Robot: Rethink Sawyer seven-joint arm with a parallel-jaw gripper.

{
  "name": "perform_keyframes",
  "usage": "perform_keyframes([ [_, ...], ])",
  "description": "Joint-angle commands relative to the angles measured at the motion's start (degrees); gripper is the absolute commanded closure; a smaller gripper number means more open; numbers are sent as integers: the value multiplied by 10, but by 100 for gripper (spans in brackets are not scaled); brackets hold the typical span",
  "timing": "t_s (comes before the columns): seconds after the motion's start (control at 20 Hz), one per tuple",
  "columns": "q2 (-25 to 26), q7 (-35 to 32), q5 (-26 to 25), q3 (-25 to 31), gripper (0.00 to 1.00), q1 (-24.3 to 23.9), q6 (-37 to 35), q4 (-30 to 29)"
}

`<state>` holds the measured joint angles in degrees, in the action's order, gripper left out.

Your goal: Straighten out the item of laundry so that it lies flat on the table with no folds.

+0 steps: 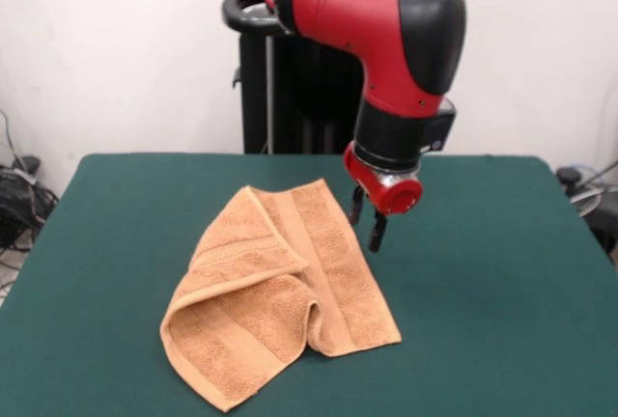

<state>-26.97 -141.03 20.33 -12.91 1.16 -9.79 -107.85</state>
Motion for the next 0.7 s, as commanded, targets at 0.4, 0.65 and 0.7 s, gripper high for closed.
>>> perform_keyframes([
  [0.4,40,-86,25,35,0,-33,-15,2],
  [0.65,39,-81,11,39,0,-49,8,-19],
  [0.7,38,-79,8,40,0,-52,10,-23],
])
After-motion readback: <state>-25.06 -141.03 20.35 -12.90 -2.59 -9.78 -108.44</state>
